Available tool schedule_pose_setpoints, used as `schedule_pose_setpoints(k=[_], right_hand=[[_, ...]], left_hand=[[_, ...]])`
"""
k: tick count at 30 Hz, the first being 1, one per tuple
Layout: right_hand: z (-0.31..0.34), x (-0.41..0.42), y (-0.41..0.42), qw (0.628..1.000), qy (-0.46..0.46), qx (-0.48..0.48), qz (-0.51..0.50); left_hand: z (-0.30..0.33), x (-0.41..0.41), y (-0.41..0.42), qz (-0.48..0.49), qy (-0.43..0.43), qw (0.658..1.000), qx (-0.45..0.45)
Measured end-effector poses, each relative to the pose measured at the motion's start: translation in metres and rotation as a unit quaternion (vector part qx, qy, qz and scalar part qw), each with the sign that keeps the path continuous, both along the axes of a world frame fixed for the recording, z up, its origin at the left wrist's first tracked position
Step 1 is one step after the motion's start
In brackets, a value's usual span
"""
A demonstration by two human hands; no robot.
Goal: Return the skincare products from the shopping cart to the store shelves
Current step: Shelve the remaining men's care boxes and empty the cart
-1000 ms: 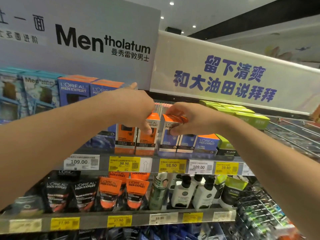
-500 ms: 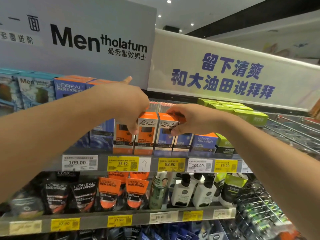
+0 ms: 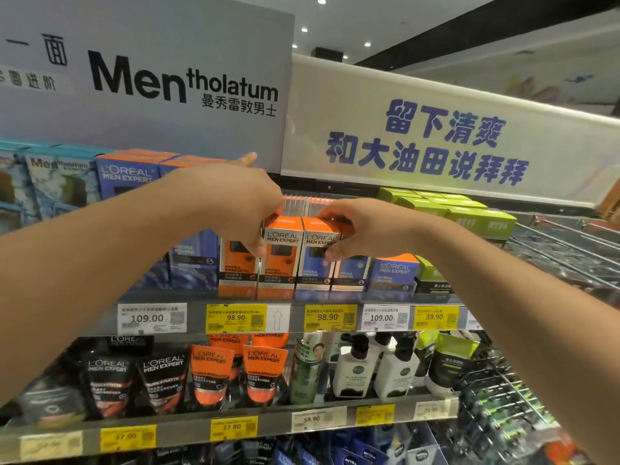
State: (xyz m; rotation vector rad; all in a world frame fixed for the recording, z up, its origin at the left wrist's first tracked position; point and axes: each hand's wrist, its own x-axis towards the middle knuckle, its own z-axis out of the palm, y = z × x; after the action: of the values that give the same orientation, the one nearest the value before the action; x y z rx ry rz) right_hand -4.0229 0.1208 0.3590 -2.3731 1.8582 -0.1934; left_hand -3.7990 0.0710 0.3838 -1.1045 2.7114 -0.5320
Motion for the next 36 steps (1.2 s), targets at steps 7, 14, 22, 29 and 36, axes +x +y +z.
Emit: schedule_pose_setpoints(k=[7, 14, 22, 29, 36], right_hand=[[0.000, 0.003, 0.006, 1.000, -0.009, -0.005, -0.003], [0.004, -0.001, 0.026, 0.990, -0.091, -0.104, -0.014], [-0.001, -0.038, 0.079, 0.943, -0.200, -0.262, -0.051], [-0.030, -0.089, 0.159, 0.874, -0.340, -0.337, -0.079], [-0.080, -0.138, 0.266, 0.829, -0.400, -0.343, -0.187]], left_hand=[[0.005, -0.010, 0.014, 0.046, -0.006, 0.999, 0.008], [0.009, -0.013, 0.021, 0.037, 0.079, 0.996, -0.012], [0.021, -0.052, 0.070, -0.072, 0.271, 0.960, 0.020], [0.008, -0.117, 0.122, -0.191, 0.349, 0.914, 0.084], [-0.031, -0.194, 0.170, -0.324, 0.374, 0.833, 0.247]])
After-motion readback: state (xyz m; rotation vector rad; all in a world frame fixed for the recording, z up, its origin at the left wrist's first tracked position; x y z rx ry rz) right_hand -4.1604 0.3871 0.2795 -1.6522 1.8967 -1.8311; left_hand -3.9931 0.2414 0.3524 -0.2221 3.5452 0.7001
